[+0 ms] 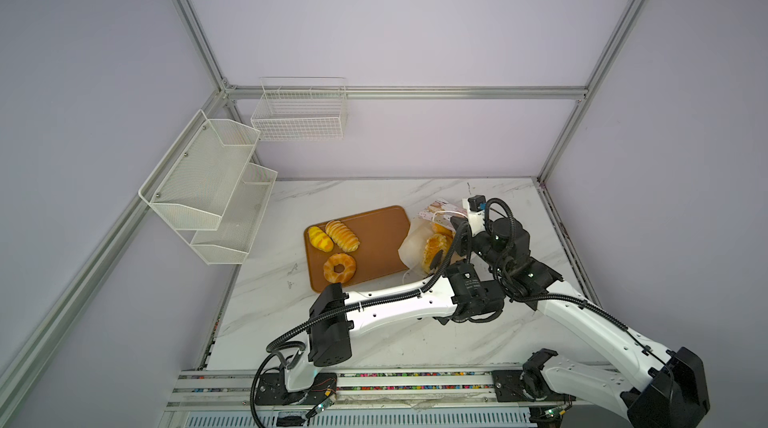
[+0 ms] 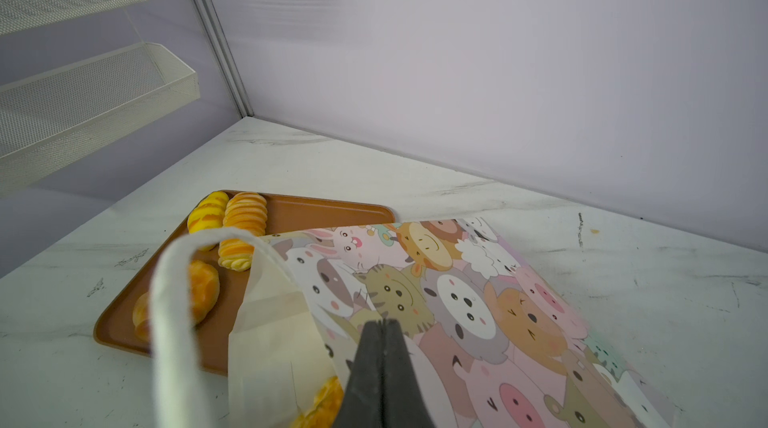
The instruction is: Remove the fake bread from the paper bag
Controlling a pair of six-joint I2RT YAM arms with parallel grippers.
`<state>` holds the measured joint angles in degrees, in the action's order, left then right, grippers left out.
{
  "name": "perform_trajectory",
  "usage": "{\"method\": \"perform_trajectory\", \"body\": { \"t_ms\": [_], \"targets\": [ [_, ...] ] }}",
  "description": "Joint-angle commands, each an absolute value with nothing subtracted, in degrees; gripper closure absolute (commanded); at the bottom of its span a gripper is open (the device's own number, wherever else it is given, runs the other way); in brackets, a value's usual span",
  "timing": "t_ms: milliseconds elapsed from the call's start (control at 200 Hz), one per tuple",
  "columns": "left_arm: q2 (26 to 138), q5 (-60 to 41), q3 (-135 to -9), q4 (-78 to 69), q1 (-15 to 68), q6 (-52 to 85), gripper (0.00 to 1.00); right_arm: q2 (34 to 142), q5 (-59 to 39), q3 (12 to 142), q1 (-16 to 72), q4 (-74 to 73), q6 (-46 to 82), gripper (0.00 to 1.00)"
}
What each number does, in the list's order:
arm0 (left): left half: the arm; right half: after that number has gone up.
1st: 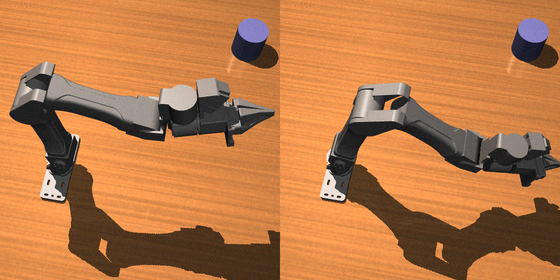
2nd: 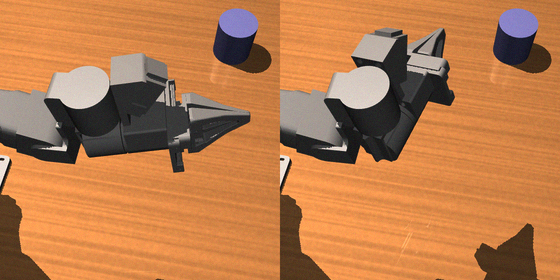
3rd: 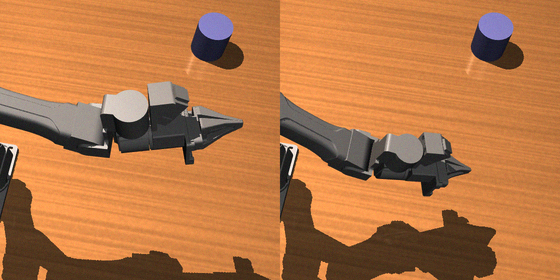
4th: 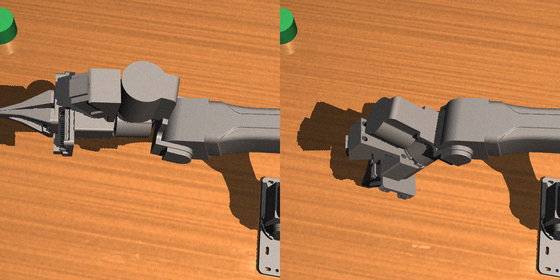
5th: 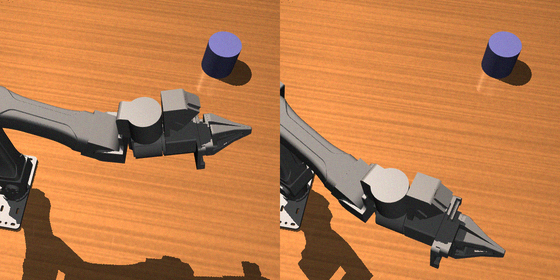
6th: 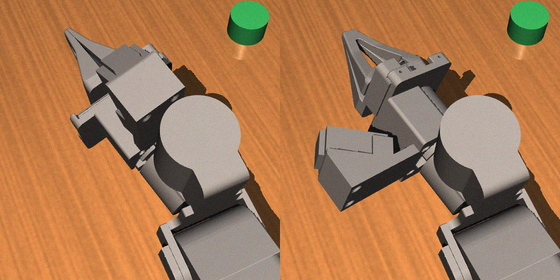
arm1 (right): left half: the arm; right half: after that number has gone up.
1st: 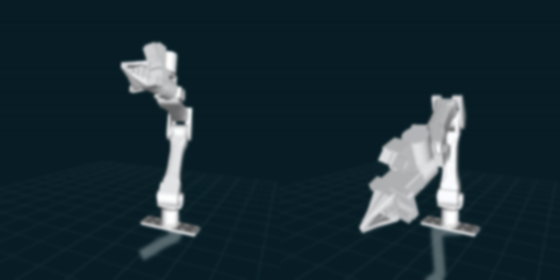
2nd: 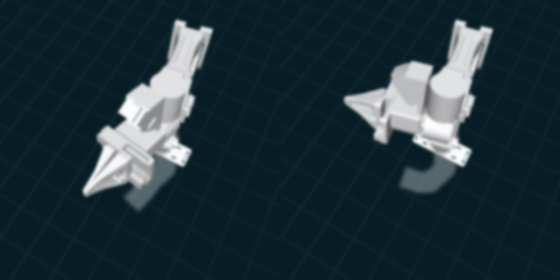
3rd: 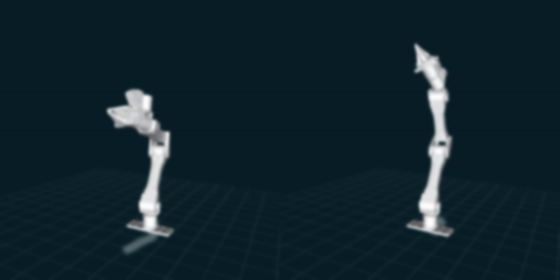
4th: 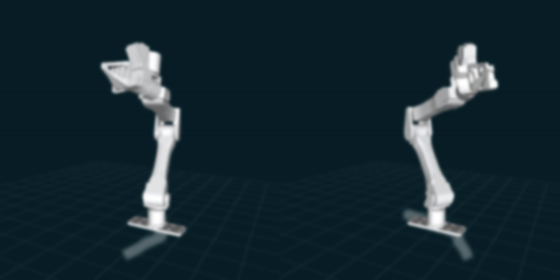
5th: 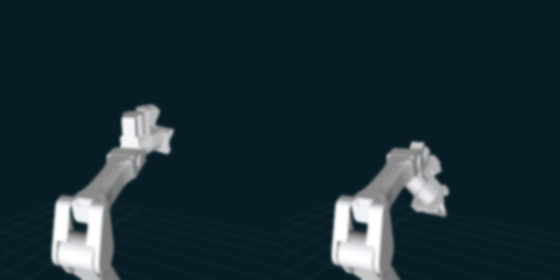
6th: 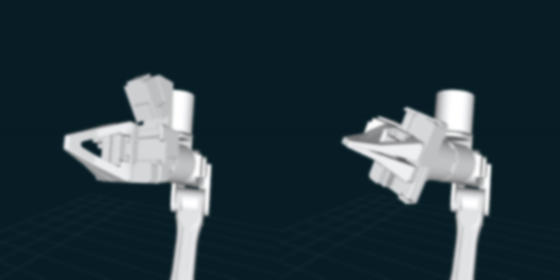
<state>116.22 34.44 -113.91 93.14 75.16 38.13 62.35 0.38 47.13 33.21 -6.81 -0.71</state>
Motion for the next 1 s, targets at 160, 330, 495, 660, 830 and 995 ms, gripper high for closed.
{"method": "perform_trajectory", "body": {
  "t_ms": [160, 330, 495, 660, 830, 995],
  "targets": [
    [109.93, 37.09, -115.90, 98.36, 73.30, 39.73, 0.88, 60.48, 0.88, 47.20, 33.31, -7.82, -0.52, 1.00],
    [104.17, 34.10, -111.97, 91.96, 71.31, 36.16, 0.99, 60.43, 0.90, 46.80, 33.31, -8.00, -0.56, 1.00],
    [97.47, 28.08, -106.74, 81.76, 69.14, 32.77, 1.00, 60.51, 1.20, 47.13, 33.28, -7.78, -0.52, 1.00],
    [92.56, 23.50, -103.66, 75.88, 67.44, 29.35, 1.00, 61.82, 3.37, 48.57, 33.23, -6.97, -0.13, 1.00],
    [88.81, 20.73, -101.10, 73.53, 65.69, 26.47, 1.00, 64.62, 5.34, 50.73, 33.09, -6.24, 0.08, 1.00],
    [85.79, 17.46, -97.14, 68.39, 62.11, 25.20, 1.00, 67.13, 6.07, 52.65, 32.79, -6.26, 0.86, 1.00]
  ]
}}
